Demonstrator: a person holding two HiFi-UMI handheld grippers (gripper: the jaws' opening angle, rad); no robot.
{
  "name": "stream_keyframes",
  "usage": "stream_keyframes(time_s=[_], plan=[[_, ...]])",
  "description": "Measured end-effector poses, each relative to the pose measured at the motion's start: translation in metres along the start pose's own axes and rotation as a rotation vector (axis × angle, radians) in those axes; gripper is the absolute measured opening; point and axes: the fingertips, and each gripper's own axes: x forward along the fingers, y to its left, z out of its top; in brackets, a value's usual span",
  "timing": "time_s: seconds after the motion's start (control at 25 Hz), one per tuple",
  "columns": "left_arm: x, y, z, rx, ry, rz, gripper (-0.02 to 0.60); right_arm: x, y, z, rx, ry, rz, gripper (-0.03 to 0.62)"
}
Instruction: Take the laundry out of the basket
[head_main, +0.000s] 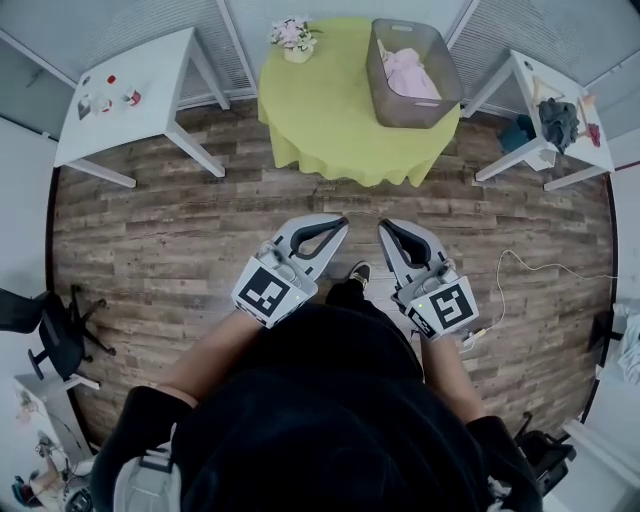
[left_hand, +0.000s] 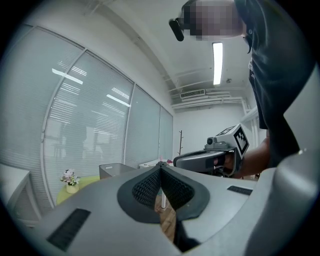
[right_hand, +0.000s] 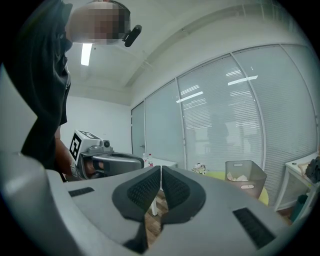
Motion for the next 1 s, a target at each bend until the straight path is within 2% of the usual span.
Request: stream_keyframes(time_s=[0.4, 0.6, 0.76, 0.88, 1.0], plan=[[0.075, 0.002, 0.006, 0.014, 0.033, 0.027, 0.011, -0.011, -0.073, 0.004, 0.0, -0.007, 0.04, 0.025], [0.107, -0.003, 0.008, 0.0, 0.018, 0.06, 0.011, -0.02, -0.104, 0.004, -0.001, -0.012, 0.065, 0.025], [0.124, -0.009, 0.007, 0.032, 0.057, 0.065, 0.011, -0.027, -0.121, 0.006, -0.01, -0.022, 0.084, 0.025], [0.136, -0.01, 0.009, 0.016, 0.032, 0.082, 0.011, -0.031, -0.132, 0.005, -0.009, -0.023, 0.088, 0.025], [0.144, -0.009, 0.01, 0.03, 0.046, 0.081, 0.011, -0.033, -0.143, 0.005, 0.001, -0.028, 0.086, 0.025]])
